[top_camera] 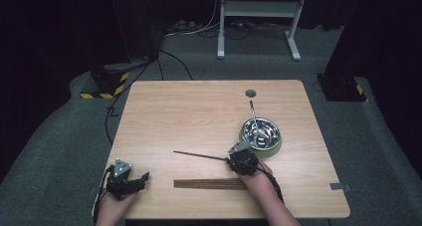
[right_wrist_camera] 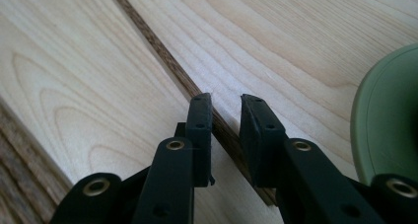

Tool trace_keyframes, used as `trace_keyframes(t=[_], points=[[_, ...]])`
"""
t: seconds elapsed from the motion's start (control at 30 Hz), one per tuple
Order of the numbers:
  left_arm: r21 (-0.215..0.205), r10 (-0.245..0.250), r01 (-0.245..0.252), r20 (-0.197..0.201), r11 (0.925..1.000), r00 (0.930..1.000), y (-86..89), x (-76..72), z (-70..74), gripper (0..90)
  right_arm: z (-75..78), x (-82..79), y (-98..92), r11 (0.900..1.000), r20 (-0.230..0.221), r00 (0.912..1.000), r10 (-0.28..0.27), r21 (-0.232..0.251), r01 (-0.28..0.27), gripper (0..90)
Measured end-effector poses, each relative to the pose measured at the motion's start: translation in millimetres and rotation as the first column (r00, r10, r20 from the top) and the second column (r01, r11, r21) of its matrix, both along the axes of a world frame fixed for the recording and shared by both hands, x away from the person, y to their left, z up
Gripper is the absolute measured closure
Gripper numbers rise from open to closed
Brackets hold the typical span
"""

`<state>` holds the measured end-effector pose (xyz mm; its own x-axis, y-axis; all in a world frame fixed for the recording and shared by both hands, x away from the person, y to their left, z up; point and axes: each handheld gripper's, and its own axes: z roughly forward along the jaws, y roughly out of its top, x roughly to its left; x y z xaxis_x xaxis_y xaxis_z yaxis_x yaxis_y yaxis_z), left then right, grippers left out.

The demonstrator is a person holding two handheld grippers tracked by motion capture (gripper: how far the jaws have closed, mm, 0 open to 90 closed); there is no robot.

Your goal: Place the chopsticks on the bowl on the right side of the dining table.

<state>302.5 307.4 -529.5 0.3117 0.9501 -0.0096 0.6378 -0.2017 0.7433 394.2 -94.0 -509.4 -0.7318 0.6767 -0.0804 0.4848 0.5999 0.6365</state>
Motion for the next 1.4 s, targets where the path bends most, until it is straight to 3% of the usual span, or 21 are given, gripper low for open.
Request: trace_keyframes(t=[0.2, 0.33, 0.43, 0.7, 0.9, 1.07, 1.4], points=[[-0.001, 0.002, -0.002, 0.003, 1.0, 1.0, -0.5, 0.3, 0.0, 22.7, 0.6, 1.5, 2.0, 0.998, -0.033, 0.9974, 0.063, 0.03, -0.062, 70.0], [0.008, -0.002, 0.002, 0.0, 1.0, 1.0, -0.1, 0.1, 0.3, 22.8, 3.4, 5.1, 19.0, 0.993, -0.019, 0.9926, 0.12, -0.015, -0.12, 71.3], [0.007, -0.001, 0.001, 0.001, 1.0, 1.0, -0.1, -0.1, 0.3, 23.0, 3.5, 9.9, 29.2, 0.989, -0.007, 0.9894, 0.145, -0.02, -0.145, 72.8], [0.003, -0.002, 0.002, 0.001, 1.0, 1.0, 0.0, -0.5, 0.2, 23.2, 3.1, 16.3, 49.8, 0.982, -0.032, 0.9814, 0.189, -0.01, -0.19, 74.1], [0.003, -0.003, 0.003, 0.0, 1.0, 1.0, 0.1, -0.5, 0.2, 23.2, 3.3, 17.6, 60.0, 0.968, -0.026, 0.9687, 0.247, -0.046, -0.248, 81.4], [0.003, -0.003, 0.003, 0.0, 1.0, 1.0, 0.1, -0.5, 0.2, 23.3, 2.9, 17.1, 59.4, 0.97, -0.035, 0.9698, 0.241, -0.032, -0.242, 82.0], [-0.005, 0.005, -0.005, 0.005, 1.0, 1.0, -0.8, -0.9, -0.1, 23.5, 2.6, 17.1, 48.4, 0.971, -0.052, 0.9701, 0.237, -0.011, -0.238, 73.1]])
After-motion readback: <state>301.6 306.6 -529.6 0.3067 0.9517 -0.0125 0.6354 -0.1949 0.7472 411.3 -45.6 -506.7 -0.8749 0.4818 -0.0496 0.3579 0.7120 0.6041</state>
